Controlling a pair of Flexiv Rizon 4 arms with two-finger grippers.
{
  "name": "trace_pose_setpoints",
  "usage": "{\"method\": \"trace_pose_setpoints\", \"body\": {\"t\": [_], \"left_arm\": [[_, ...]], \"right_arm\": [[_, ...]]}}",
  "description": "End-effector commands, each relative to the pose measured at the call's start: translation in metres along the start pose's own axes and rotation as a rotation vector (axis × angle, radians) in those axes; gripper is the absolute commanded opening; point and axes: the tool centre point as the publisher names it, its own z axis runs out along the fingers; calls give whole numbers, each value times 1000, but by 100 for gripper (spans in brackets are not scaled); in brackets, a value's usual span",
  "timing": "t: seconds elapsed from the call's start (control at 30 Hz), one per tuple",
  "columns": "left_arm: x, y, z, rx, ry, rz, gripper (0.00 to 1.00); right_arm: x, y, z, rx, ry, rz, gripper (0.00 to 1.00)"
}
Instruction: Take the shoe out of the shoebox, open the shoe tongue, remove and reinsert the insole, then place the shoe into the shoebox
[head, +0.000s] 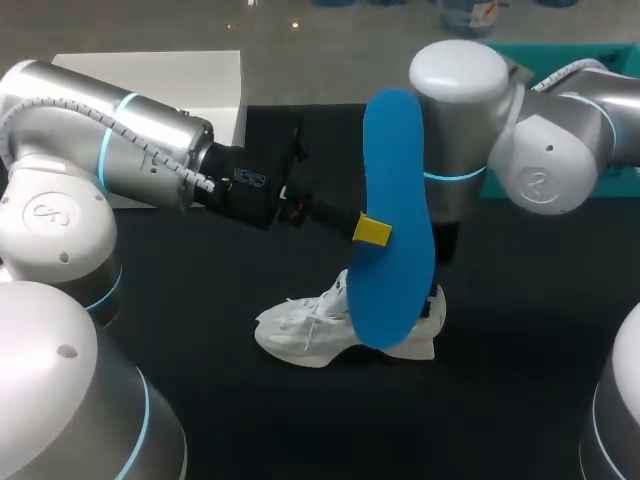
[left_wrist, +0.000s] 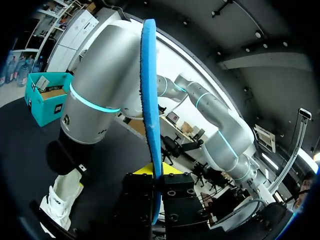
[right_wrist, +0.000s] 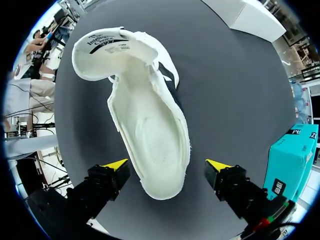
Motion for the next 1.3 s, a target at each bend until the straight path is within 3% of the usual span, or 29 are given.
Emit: {"method": "trace_pose_setpoints", "body": {"t": [0.03,0.2,0.4,0.83,0.9,0.93,0.97,1.13,1.17,1.3], "left_arm": [[0,1,0,3,1,1,0],[0,1,0,3,1,1,0],[0,1,0,3,1,1,0],[0,1,0,3,1,1,0],[0,1,0,3,1,1,0],[0,1,0,3,1,1,0],[0,1,0,3,1,1,0],[0,1,0,3,1,1,0],[0,1,0,3,1,1,0],[0,1,0,3,1,1,0]], "right_arm": [[-15,14,3,27,-7,-5,100],[-30,29,9,37,-14,-17,100],[-30,46,18,29,-6,-52,100],[-41,62,45,-2,14,-66,99],[-39,66,45,-5,21,-76,81],[-38,67,45,-5,22,-78,56],[-36,68,45,3,31,-81,48],[-21,65,47,9,60,-84,26],[-17,63,47,6,66,-85,4],[-6,60,46,20,84,-106,0]]}}
